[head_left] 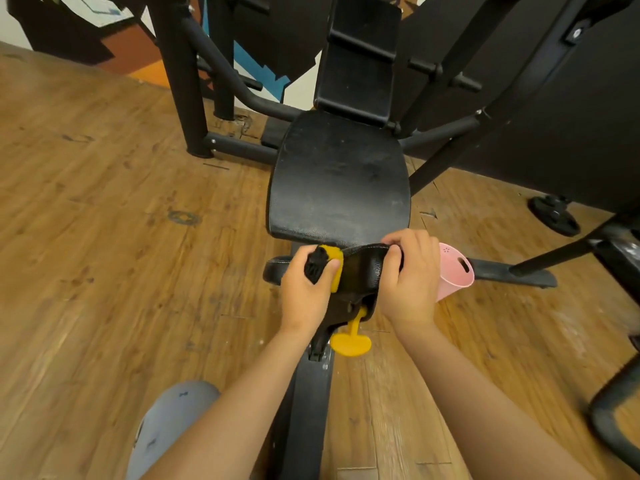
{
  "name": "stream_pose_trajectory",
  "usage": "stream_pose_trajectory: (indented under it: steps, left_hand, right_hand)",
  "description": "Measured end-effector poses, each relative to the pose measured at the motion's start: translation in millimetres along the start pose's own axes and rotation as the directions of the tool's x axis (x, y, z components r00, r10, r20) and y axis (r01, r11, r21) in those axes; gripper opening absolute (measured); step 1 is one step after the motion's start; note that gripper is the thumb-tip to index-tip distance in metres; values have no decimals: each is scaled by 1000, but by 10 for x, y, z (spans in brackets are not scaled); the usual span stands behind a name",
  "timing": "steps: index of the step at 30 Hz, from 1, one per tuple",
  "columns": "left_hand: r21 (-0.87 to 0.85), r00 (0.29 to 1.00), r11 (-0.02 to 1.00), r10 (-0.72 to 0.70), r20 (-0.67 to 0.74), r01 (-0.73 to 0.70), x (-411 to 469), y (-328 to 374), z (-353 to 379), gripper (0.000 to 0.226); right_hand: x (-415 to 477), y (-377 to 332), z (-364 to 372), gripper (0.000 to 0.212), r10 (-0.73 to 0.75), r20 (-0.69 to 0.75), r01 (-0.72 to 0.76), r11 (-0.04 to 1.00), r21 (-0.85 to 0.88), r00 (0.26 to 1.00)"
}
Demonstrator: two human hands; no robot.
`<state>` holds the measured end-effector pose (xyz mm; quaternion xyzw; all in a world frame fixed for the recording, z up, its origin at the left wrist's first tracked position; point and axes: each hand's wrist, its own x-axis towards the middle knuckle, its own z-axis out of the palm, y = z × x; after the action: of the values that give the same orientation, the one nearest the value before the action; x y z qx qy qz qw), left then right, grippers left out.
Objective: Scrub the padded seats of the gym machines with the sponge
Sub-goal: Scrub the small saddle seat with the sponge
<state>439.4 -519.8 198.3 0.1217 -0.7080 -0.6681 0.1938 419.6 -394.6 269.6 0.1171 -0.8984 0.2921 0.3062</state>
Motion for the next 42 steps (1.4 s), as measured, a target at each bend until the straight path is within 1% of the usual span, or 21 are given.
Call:
stream_pose_trajectory:
  steps: [3, 7, 10, 11, 14, 17, 20, 21, 23, 24, 25, 26, 27, 28, 30, 32, 34, 36, 39, 42]
  left_hand:
    - [121, 993, 991, 64, -96, -52, -83, -288, -71, 27]
    - [181, 988, 982, 78, -133, -53, 52, -429, -250, 23]
    - [123, 964, 991, -17, -265, 51, 213, -481, -384, 24]
    - [111, 958, 989, -62, -282, 97, 278, -488, -444, 25]
    - [130, 957, 969, -178, -229, 211, 429, -517, -623, 28]
    - [71, 955, 965, -238, -179, 254, 439, -516, -693, 29]
    - [-20, 968, 981, -193, -164, 192, 302, -465, -653, 27]
    - [-17, 978, 987, -159, -136, 158, 254, -432, -613, 25]
    - [61, 996, 995, -70, -49, 73, 193, -376, -528, 21]
    - [85, 999, 995, -43, -32, 45, 189, -360, -506, 20]
    - [84, 998, 996, -37, -56, 42, 212, -371, -505, 21]
    - [56, 992, 996, -61, -111, 67, 248, -390, -530, 23]
    - [23, 980, 993, -111, -164, 117, 299, -436, -575, 26]
    - [-1, 967, 985, -169, -189, 171, 350, -493, -626, 29]
    - [20, 951, 961, -272, -145, 277, 432, -640, -711, 35]
    - [101, 938, 933, -342, -65, 347, 516, -796, -754, 41]
    - [148, 928, 917, -373, -8, 370, 611, -891, -749, 40]
    - [170, 927, 915, -374, 20, 365, 714, -963, -730, 34]
    - [144, 916, 907, -401, 17, 395, 804, -1019, -727, 18]
    - [51, 890, 889, -457, 7, 456, 779, -1053, -789, 16]
  right_hand:
    - [-4, -3, 7, 16, 8, -8, -8, 1000, 4, 1000]
    - [-5, -4, 9, 18, 14, -2, -14, 1000, 5, 1000]
    - [-7, -10, 6, 20, 20, -9, -19, 1000, 17, 1000]
    - [-6, -15, 5, 22, 18, -11, -18, 1000, 21, 1000]
    - [-7, -16, 3, 28, 11, -13, -11, 1000, 23, 1000]
    - [-8, -23, 4, 26, 21, -23, -20, 999, 27, 1000]
    - [-12, -28, 6, 24, 26, -28, -25, 999, 27, 999]
    - [-11, -29, 5, 24, 26, -28, -26, 999, 25, 999]
    - [-11, -22, 4, 23, 32, -24, -32, 999, 23, 999]
    - [-12, -19, 6, 22, 35, -23, -35, 999, 24, 999]
    - [-13, -17, 8, 22, 37, -23, -36, 999, 26, 999]
    - [-15, -15, 10, 21, 37, -25, -37, 999, 30, 999]
    - [-14, -12, 8, 21, 37, -28, -36, 999, 36, 999]
    - [-12, -10, 8, 21, 37, -31, -36, 999, 41, 999]
    - [-12, -10, 12, 23, 29, -29, -28, 999, 45, 999]
    - [-14, -8, 24, 26, 32, -30, -31, 998, 48, 999]
    - [-15, 0, 32, 27, 38, -37, -36, 998, 51, 999]
    - [-11, 9, 36, 27, 31, -46, -29, 998, 54, 998]
    - [-4, 19, 38, 27, 20, -43, -18, 998, 57, 999]
    - [-7, 16, 44, 27, 36, -48, -33, 998, 62, 998]
